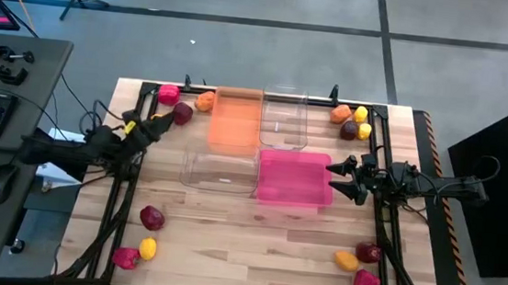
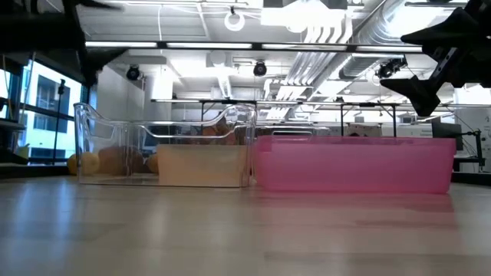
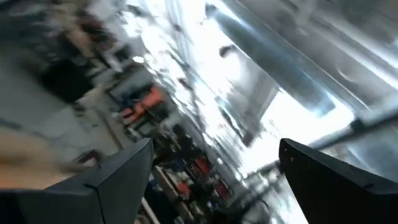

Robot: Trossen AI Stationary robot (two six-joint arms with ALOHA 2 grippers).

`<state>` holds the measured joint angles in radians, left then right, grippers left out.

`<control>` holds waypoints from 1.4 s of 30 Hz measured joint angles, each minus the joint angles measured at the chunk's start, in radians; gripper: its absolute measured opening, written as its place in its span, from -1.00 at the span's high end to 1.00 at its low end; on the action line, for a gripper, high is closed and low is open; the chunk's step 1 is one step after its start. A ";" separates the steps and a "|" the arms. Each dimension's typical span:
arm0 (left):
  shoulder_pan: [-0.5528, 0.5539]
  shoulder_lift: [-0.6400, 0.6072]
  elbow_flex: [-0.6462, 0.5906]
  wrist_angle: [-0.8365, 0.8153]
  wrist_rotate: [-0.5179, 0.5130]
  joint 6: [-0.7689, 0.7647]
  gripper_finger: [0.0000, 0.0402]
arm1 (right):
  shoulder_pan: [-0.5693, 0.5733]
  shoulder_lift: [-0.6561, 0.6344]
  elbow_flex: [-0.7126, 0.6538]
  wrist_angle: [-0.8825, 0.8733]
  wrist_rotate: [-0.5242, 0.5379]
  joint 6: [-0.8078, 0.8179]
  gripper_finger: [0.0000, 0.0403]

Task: Sort produce into baskets
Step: Put the red apple into the orange bin

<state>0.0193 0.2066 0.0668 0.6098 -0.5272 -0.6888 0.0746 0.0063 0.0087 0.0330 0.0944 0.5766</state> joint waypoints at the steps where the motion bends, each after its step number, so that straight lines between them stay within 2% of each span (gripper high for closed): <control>1: 0.000 0.053 0.042 0.002 0.039 0.040 -0.67 | 0.000 0.000 0.000 0.000 0.000 0.000 -0.74; 4: -0.002 0.241 0.215 -0.108 0.098 0.152 -0.67 | 0.000 0.001 0.000 0.000 0.000 0.000 -0.74; 5: -0.002 0.310 0.295 -0.204 0.101 0.184 -0.67 | 0.000 0.001 0.000 0.000 0.000 0.000 -0.74; 7: -0.002 0.431 0.478 -0.501 0.071 0.210 -0.67 | 0.000 0.001 0.000 0.000 0.000 0.000 -0.74; 10: 0.008 0.629 0.781 -1.079 -0.043 0.068 -0.67 | 0.000 0.001 0.000 0.000 0.000 0.000 -0.74; 13: 0.045 0.806 1.033 -1.611 -0.106 -0.102 -0.67 | 0.000 0.001 0.000 0.000 0.000 0.000 -0.74; 16: 0.131 0.945 1.195 -1.936 -0.103 -0.225 -0.67 | 0.000 0.001 0.000 0.000 0.000 0.000 -0.74; 18: 0.222 1.006 1.223 -2.060 -0.057 -0.235 -0.67 | 0.000 0.001 0.000 0.000 0.000 0.000 -0.74; 21: 0.386 1.072 1.196 -2.102 0.055 -0.138 -0.67 | 0.000 0.001 0.000 0.000 0.000 0.000 -0.74; 26: 0.595 1.155 1.113 -1.878 0.151 0.173 -0.67 | 0.000 0.001 0.000 0.000 0.000 0.000 -0.74; 28: 0.655 1.195 1.108 -1.831 0.176 0.246 -0.67 | 0.000 0.001 0.000 0.000 0.000 0.000 -0.74; 35: 0.763 1.323 1.107 -1.807 0.173 0.403 -0.67 | 0.000 0.001 0.000 0.000 0.000 0.000 -0.74; 39: 0.801 1.386 1.107 -1.724 0.217 0.507 -0.67 | 0.000 0.001 0.000 0.000 0.000 0.000 -0.74; 42: 0.831 1.424 1.108 -1.695 0.259 0.526 -0.67 | 0.000 0.001 0.000 0.000 0.000 0.000 -0.74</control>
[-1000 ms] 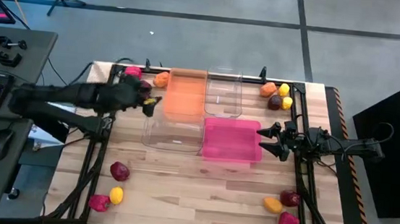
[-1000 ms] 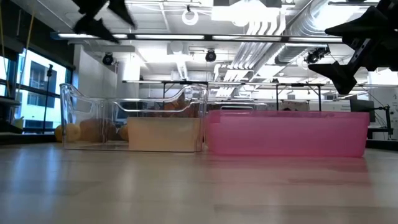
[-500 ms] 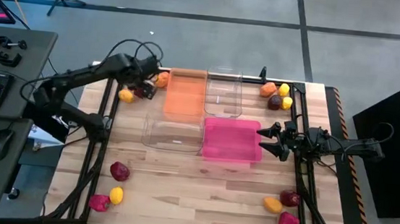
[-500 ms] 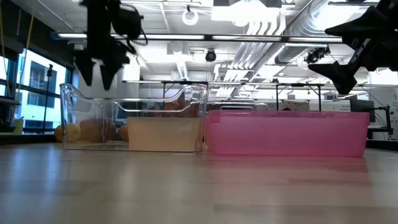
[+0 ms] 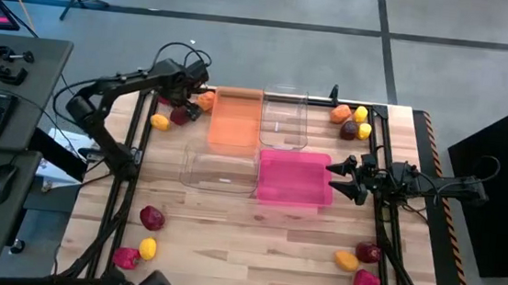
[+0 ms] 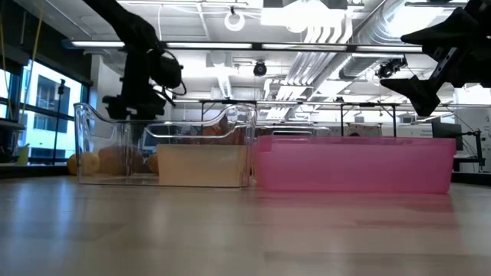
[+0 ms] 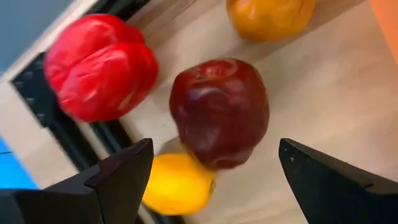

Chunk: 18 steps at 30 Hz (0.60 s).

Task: Sort produce into baskets
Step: Put the red apple into the orange bin

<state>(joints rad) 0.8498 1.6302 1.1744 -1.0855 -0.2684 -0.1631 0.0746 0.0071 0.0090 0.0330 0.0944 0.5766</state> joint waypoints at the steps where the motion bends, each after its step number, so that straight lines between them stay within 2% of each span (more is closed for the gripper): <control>1: 0.009 0.010 0.000 -0.002 0.013 0.001 -0.67 | 0.000 0.000 0.000 0.000 0.000 0.000 -0.74; 10: 0.050 0.050 0.000 0.072 0.036 -0.010 -0.67 | 0.000 0.000 0.000 0.000 0.000 0.000 -0.74; 18: 0.051 0.140 -0.015 0.071 0.085 -0.027 -0.67 | 0.000 0.000 0.000 0.000 0.000 0.000 -0.74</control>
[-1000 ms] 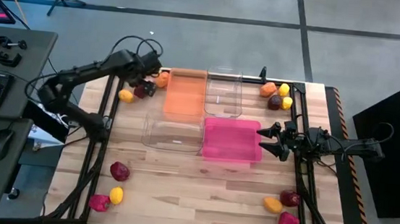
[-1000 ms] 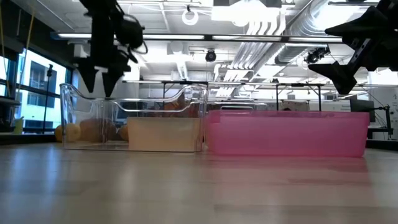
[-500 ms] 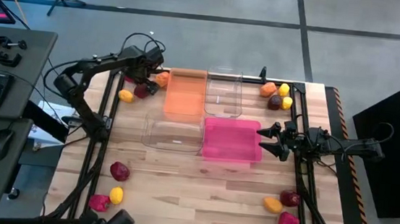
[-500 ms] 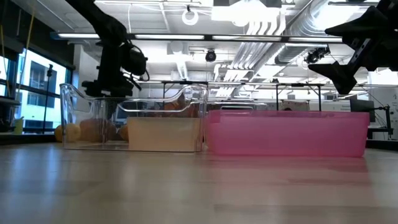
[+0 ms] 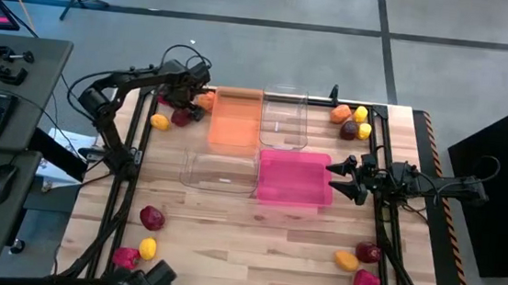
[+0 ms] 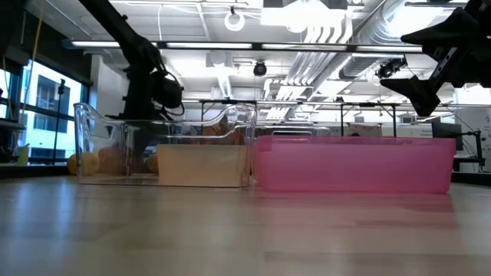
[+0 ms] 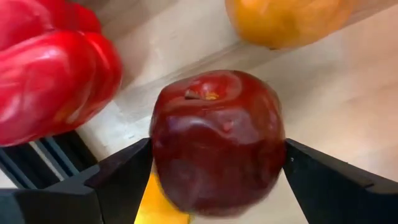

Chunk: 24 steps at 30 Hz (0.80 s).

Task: Sort produce into baskets
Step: Put the red apple into the orange bin

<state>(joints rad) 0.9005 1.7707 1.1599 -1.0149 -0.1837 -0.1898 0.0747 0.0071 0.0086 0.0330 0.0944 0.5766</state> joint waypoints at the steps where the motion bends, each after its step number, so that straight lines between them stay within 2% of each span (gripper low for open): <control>1: 0.000 0.011 -0.001 0.001 -0.006 0.000 -0.67 | 0.000 0.000 0.000 0.000 0.000 0.000 -0.74; 6: -0.004 0.049 -0.007 0.001 -0.013 -0.001 -0.67 | 0.000 0.000 0.000 0.000 0.000 0.000 -0.74; 18: -0.011 0.046 -0.020 0.036 -0.020 -0.021 -0.67 | 0.000 0.000 0.000 0.000 0.000 0.000 -0.74; 24: -0.009 0.057 -0.020 0.035 0.017 -0.053 -0.67 | 0.000 0.000 0.000 0.000 0.000 0.000 -0.74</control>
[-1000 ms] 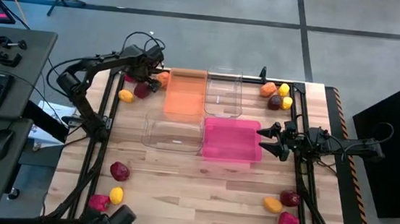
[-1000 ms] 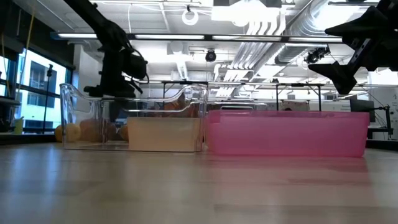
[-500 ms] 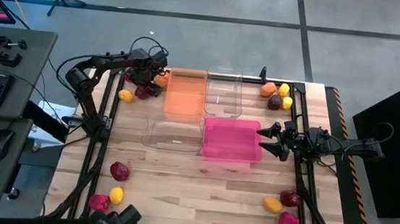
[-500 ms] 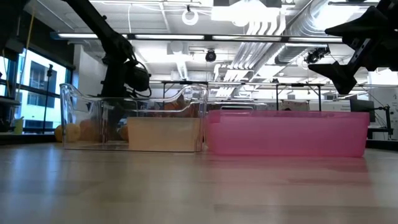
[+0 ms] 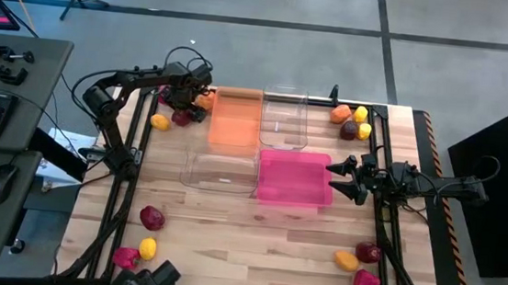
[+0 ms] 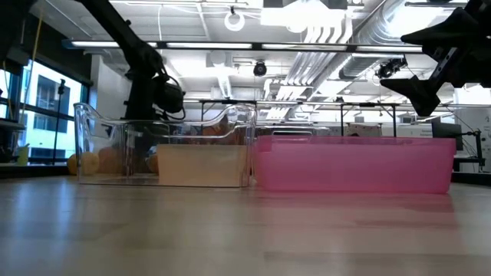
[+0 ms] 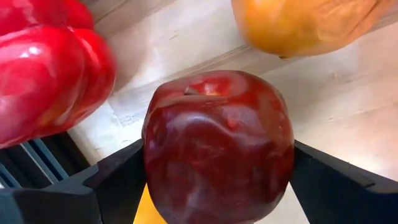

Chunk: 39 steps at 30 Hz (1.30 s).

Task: Sort produce into baskets
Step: Put the red apple into the orange bin

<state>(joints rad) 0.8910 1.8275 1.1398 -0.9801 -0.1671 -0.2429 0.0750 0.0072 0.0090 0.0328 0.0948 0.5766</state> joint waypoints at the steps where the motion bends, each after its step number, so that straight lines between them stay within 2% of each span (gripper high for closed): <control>1: 0.000 0.004 0.001 -0.002 0.005 -0.001 -0.67 | 0.000 0.000 0.000 0.000 0.000 0.000 -0.74; 18: -0.019 0.019 -0.003 -0.016 0.062 -0.068 -0.66 | 0.000 0.000 0.000 0.000 0.000 0.000 -0.74; 22: -0.036 -0.049 -0.008 -0.021 0.037 -0.051 -0.60 | 0.000 0.000 0.000 0.000 0.000 0.000 -0.74; 27: -0.029 -0.237 0.005 -0.002 0.026 -0.097 -0.56 | 0.000 0.000 0.000 0.000 0.000 0.000 -0.74; 33: -0.149 -0.418 0.008 0.153 0.077 -0.201 -0.55 | 0.000 0.000 0.000 0.000 0.000 0.000 -0.74; 39: -0.346 -0.431 0.007 0.414 0.093 -0.226 -0.56 | 0.000 0.000 0.000 0.000 0.000 0.000 -0.74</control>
<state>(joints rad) 0.5449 1.3969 1.1465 -0.5661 -0.0738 -0.4689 0.0746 0.0074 0.0087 0.0330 0.0948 0.5766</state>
